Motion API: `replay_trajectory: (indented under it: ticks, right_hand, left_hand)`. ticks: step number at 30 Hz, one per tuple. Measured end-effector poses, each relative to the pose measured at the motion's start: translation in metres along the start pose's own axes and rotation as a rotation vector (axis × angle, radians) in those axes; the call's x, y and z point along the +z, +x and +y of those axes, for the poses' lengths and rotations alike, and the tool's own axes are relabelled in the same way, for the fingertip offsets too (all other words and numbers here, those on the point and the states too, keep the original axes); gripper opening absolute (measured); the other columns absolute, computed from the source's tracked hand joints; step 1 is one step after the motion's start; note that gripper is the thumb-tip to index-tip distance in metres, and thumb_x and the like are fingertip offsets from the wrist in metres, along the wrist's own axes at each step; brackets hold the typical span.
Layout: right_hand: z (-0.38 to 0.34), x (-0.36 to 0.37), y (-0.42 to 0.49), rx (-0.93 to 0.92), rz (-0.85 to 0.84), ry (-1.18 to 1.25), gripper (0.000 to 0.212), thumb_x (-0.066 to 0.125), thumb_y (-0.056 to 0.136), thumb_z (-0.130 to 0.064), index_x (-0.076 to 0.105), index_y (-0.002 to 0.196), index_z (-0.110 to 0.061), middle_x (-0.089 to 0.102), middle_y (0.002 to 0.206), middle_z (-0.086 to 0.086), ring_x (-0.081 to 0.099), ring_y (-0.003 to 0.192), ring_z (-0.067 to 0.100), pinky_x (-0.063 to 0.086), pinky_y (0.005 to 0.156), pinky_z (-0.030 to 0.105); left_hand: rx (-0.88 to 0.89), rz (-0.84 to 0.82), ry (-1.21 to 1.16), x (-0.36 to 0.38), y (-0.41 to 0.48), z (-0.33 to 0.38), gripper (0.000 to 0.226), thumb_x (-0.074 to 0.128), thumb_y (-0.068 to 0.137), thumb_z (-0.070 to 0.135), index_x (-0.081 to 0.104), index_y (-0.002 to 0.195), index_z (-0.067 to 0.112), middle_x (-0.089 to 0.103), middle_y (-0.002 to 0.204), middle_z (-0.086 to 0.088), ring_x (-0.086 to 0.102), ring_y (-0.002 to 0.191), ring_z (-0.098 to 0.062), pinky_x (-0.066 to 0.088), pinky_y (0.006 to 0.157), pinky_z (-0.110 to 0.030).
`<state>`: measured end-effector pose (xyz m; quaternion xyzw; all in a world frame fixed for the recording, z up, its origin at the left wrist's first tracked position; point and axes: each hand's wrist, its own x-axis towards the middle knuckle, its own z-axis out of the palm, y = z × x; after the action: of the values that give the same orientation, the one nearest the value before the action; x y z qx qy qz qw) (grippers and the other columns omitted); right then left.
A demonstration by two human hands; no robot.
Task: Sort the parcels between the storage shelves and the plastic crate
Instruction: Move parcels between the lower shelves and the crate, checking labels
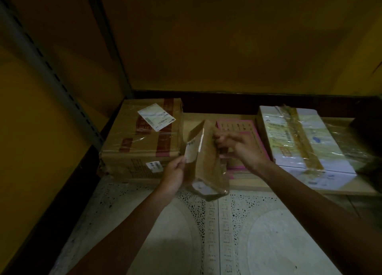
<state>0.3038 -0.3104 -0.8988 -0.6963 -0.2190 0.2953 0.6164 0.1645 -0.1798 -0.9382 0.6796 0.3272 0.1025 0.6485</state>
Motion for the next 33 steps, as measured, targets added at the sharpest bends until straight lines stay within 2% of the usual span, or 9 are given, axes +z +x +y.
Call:
replay_trajectory:
  ticks: [4,9,12,17,21,23,26,29,33]
  right_hand:
    - [0.012,0.009,-0.001,-0.076,0.031,-0.323,0.044,0.065,0.084,-0.008,0.054,0.126,-0.017,0.05,0.106,-0.01,0.049,0.105,0.01,0.044,0.086,0.024]
    - [0.018,0.015,-0.001,0.009,0.003,-0.136,0.035,0.055,0.092,-0.027,0.052,0.127,-0.025,0.049,0.101,-0.022,0.049,0.098,0.008,0.045,0.085,0.027]
    - [0.019,0.021,0.002,0.058,-0.037,-0.139,0.04,0.059,0.087,-0.038,0.052,0.125,-0.026,0.059,0.11,-0.011,0.057,0.1,0.011,0.049,0.082,0.031]
    - [0.026,0.025,0.021,0.158,0.086,-0.218,0.039,0.058,0.089,-0.009,0.052,0.127,-0.007,0.057,0.13,0.014,0.057,0.115,0.029,0.051,0.087,0.039]
    - [0.024,0.026,0.039,0.188,0.181,-0.155,0.031,0.059,0.089,-0.006,0.058,0.119,-0.001,0.061,0.122,0.019,0.061,0.105,0.03,0.051,0.081,0.036]
    - [0.024,0.027,0.045,0.122,0.242,-0.244,0.033,0.058,0.089,-0.007,0.057,0.122,-0.002,0.061,0.124,0.018,0.059,0.111,0.03,0.049,0.084,0.033]
    - [0.031,0.029,0.047,-0.022,0.227,-0.376,0.047,0.059,0.09,-0.012,0.042,0.133,-0.01,0.056,0.131,0.013,0.055,0.116,0.028,0.047,0.087,0.034]
    - [0.039,0.033,0.044,-0.052,0.064,-0.611,0.047,0.058,0.09,-0.015,0.041,0.133,-0.013,0.051,0.132,0.011,0.052,0.119,0.028,0.047,0.092,0.034]
    - [0.05,0.033,0.04,-0.178,-0.006,-1.031,0.036,0.049,0.095,-0.021,0.049,0.13,-0.013,0.041,0.141,0.011,0.041,0.127,0.026,0.039,0.105,0.036]
  left_hand:
    - [0.032,0.054,0.074,-0.002,0.005,-0.009,0.026,0.033,0.099,0.023,0.057,0.108,0.027,0.06,0.116,-0.005,0.055,0.105,-0.021,0.044,0.092,-0.038]
    - [0.112,0.15,0.088,0.0,0.006,-0.014,0.027,0.038,0.098,0.021,0.057,0.116,0.016,0.061,0.115,-0.008,0.055,0.099,-0.018,0.043,0.079,-0.03]
    - [0.162,0.111,0.02,0.004,0.007,-0.012,0.033,0.053,0.091,0.024,0.052,0.123,0.016,0.058,0.118,0.0,0.055,0.101,-0.014,0.045,0.075,-0.024]
    - [0.142,-0.123,0.005,0.001,0.011,-0.019,0.068,0.072,0.077,0.013,0.039,0.136,0.023,0.046,0.119,0.015,0.05,0.112,-0.009,0.047,0.082,-0.022]
    - [0.173,-0.039,0.107,-0.009,0.018,-0.031,0.052,0.068,0.08,0.011,0.049,0.128,0.018,0.053,0.113,0.011,0.052,0.109,-0.009,0.043,0.081,-0.013]
    - [0.242,0.023,0.194,-0.012,0.017,-0.037,0.033,0.064,0.083,0.013,0.057,0.115,0.021,0.057,0.101,0.019,0.055,0.097,-0.004,0.043,0.071,-0.006]
    - [0.228,0.063,0.319,-0.013,0.018,-0.046,0.035,0.059,0.087,0.013,0.055,0.122,0.013,0.059,0.108,0.007,0.056,0.094,-0.006,0.044,0.078,-0.017]
    - [0.169,-0.102,0.332,-0.009,0.016,-0.053,0.044,0.057,0.087,0.009,0.048,0.129,0.016,0.057,0.114,0.005,0.055,0.087,0.004,0.043,0.071,-0.009]
    - [0.125,-0.215,0.329,0.002,0.014,-0.057,0.051,0.058,0.088,0.011,0.042,0.135,0.021,0.054,0.123,0.004,0.053,0.095,-0.001,0.041,0.069,-0.005]
